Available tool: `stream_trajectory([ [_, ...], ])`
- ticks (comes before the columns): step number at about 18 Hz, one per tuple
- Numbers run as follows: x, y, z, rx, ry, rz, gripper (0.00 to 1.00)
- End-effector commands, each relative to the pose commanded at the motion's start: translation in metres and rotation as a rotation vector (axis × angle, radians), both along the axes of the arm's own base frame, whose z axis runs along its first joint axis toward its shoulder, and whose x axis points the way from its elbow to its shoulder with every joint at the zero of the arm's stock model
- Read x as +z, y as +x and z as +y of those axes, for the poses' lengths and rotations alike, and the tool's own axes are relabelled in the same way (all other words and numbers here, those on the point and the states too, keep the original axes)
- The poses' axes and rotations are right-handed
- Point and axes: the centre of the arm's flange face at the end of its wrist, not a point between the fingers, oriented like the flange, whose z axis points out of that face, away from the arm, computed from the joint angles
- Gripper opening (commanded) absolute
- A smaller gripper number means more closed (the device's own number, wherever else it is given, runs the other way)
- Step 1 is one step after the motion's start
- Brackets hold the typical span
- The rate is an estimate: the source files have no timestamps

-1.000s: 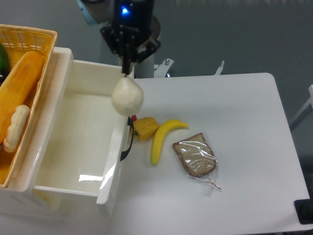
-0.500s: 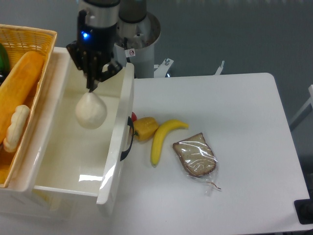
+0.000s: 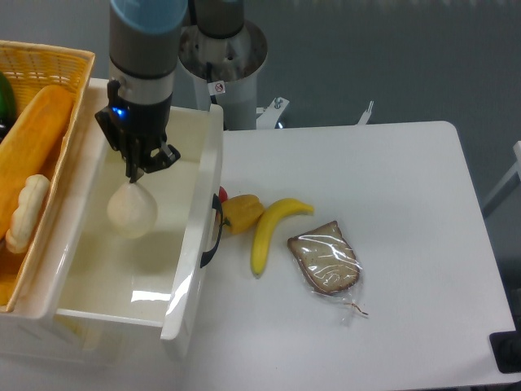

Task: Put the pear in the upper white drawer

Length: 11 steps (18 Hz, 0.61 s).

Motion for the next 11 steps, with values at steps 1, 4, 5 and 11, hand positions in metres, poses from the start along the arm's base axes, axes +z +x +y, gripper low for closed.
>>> stream_trajectory([
  [1,-0.0018,-0.0006,0.0008,-0.001,-0.002,-0.002,0.10],
  [4,-0.0067,-0.0022,0.0033,-0.016,-0.005,-0.004,0.23],
  [5,-0.0067,-0.0022,0.0033,-0.035,-0.001,0.000,0.31],
  [11,-0.0032,-0.0029,0.0027,-0.050,0.008,0.010,0.69],
])
